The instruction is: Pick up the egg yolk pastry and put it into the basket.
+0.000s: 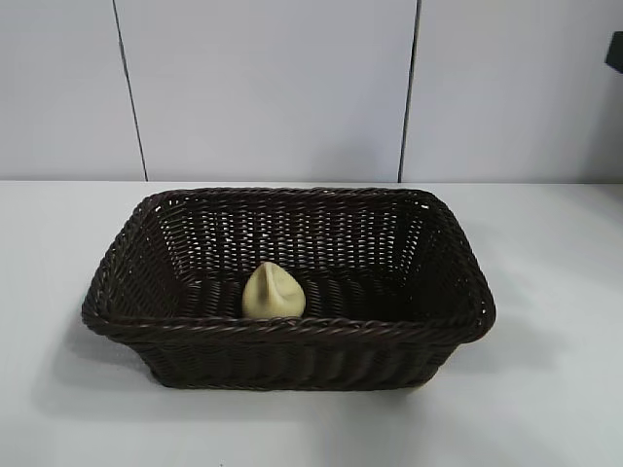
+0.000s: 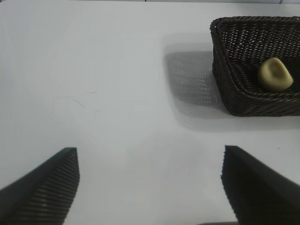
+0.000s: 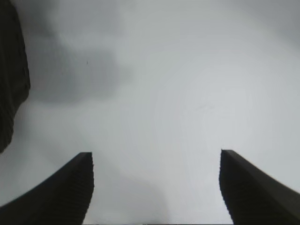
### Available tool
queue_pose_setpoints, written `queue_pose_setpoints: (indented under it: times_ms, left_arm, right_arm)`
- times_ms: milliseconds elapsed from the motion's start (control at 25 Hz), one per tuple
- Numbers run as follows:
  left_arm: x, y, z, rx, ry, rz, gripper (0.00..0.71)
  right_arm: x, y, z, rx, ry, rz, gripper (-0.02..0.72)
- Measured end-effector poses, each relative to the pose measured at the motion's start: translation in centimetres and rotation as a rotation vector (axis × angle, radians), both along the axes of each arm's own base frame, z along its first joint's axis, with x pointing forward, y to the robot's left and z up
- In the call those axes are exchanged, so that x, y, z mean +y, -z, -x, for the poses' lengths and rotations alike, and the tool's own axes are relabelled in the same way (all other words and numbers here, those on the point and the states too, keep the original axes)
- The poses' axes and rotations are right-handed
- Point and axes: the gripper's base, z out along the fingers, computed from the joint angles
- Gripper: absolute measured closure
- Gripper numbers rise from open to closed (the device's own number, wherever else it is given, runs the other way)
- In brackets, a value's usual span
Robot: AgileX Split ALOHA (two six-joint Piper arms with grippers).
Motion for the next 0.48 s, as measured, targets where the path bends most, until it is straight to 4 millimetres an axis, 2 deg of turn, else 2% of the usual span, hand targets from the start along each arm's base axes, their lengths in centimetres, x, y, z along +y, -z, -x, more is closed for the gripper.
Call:
queue_pose_setpoints:
  times_ms: [240, 480]
  left_arm:
    - [0.0, 0.0, 0.0, 0.0, 0.0, 0.0, 0.107]
    - [0.0, 0.0, 0.0, 0.0, 0.0, 0.0, 0.107]
  right_arm:
    - [-0.4, 0.4, 6.9, -0.033, -0.002, -0.003, 0.163]
    - [-0.7, 2.9, 12.2, -0.134, -0.008, -0.011, 0.163]
